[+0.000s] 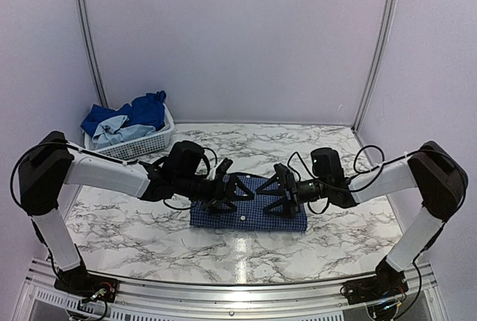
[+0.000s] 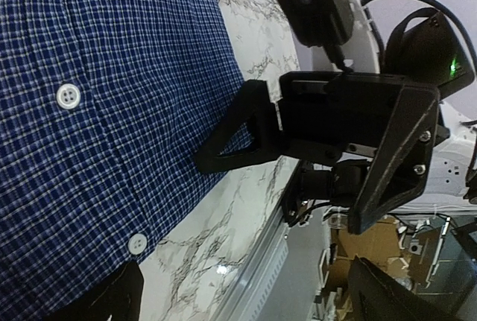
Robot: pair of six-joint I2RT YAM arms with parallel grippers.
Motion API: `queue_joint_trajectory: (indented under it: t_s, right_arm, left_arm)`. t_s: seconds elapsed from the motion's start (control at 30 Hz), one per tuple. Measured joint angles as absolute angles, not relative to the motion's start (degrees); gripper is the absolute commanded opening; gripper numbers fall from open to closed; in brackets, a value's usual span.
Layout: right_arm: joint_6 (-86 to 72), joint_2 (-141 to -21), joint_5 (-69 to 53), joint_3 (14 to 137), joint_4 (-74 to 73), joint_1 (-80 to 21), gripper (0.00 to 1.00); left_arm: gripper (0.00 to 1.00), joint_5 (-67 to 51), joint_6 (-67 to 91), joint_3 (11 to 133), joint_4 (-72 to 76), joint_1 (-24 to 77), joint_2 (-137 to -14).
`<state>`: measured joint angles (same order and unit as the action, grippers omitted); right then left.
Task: Fold and stack the mixed laundry pile
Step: Smooth out the square-folded shirt at the center of the board.
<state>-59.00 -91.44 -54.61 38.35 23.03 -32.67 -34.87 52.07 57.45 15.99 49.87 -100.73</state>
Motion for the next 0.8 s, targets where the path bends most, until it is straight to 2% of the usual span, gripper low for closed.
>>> queue_joint_trajectory:
  t_s: [0.27,0.43,0.53,0.63,0.73,0.8]
  right_arm:
    - [-64.29,-104.71,-57.06,31.97,41.21,-31.2,0.99]
    - [-62.5,-103.72,-58.43,28.53,45.34,-29.3,0.98]
    - [-59.7,-98.98,-59.07,25.85,41.1,-26.87,0.99]
    - [-55.11,-91.68,-58.17,27.55,28.45,-25.39,0.98]
    - [-51.72,-85.82,-57.95,32.75,19.97,-24.14,0.99]
    - [-50.15,-84.18,-58.02,36.86,17.65,-22.63,0.98]
  left_arm:
    - [0.99,-37.52,60.88,49.04,32.58,46.89,-108.68]
    - [0.99,-38.02,61.98,41.78,40.88,44.23,-107.39]
    - [0.99,-37.56,61.84,36.38,42.17,42.37,-103.13]
    - [0.99,-35.97,59.81,33.98,37.34,41.3,-97.56]
    - [0.99,-34.3,55.55,36.49,28.77,41.15,-91.72]
    - [0.99,-33.78,51.96,43.16,22.52,41.15,-90.3]
